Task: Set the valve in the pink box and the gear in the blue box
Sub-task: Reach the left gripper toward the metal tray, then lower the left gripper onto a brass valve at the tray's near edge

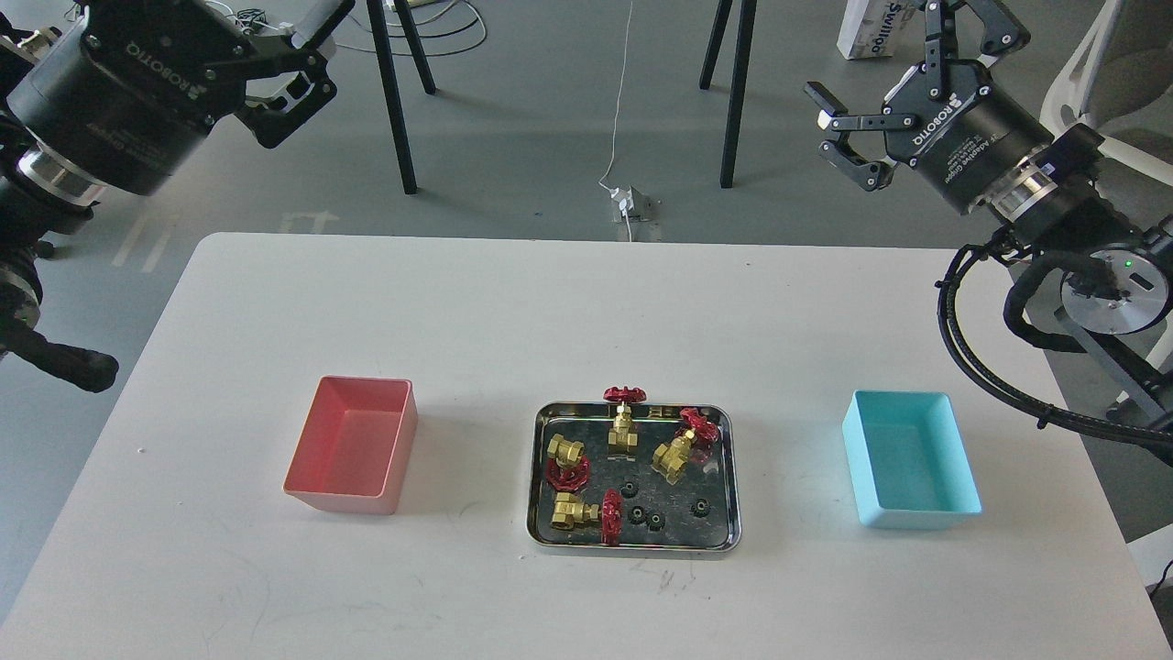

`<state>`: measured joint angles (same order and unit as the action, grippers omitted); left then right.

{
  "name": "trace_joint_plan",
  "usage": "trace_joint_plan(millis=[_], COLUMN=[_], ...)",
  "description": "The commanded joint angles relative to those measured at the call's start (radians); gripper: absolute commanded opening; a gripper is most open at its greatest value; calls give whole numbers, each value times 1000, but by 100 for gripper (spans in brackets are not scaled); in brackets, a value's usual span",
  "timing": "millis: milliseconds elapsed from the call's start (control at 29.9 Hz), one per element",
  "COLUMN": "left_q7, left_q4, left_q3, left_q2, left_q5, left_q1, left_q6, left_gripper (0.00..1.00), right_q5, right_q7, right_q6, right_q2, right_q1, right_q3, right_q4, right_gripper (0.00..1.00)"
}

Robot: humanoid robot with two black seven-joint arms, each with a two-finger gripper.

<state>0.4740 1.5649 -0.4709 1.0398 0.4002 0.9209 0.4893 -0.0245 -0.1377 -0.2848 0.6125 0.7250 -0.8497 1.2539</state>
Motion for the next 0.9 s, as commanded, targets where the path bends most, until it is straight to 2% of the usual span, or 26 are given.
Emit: trace_joint_plan(millis=[0, 100, 134, 234, 367, 434, 735, 868], left_q7=[0, 2, 2, 12, 15, 15, 15, 15], left_q4=[6, 58, 78, 89, 77, 38, -192, -327], left_q3=[326, 582, 659, 864, 1151, 1236, 1377, 1410], left_q2=[29, -9, -41, -154, -369, -476, -757, -819], left_q5=[201, 328, 368, 448, 561, 601, 726, 795], left_q1=[284, 479, 536, 665, 855, 900, 888, 797], left_q6=[-1, -1, -26, -154, -377, -490, -888, -972], left_gripper=[100, 100, 100, 100, 100, 99, 100, 100], right_q5=[0, 0, 0, 0, 0, 0, 0, 0], right_q7=[6, 7, 9, 9, 7, 7, 4, 3], right_q6=[42, 44, 44, 44, 45, 45, 44, 42], right_q2=[-3, -5, -5, -2, 9, 9, 12, 12], right_q1=[1, 1, 1, 1, -5, -21, -56, -62], right_q3=[-17, -32, -38, -43, -43, -43, -43, -43], right_q4=[-45, -71, -73, -73, -76, -77, -123, -125], right_gripper=[100, 100, 100, 100, 100, 100, 100, 100])
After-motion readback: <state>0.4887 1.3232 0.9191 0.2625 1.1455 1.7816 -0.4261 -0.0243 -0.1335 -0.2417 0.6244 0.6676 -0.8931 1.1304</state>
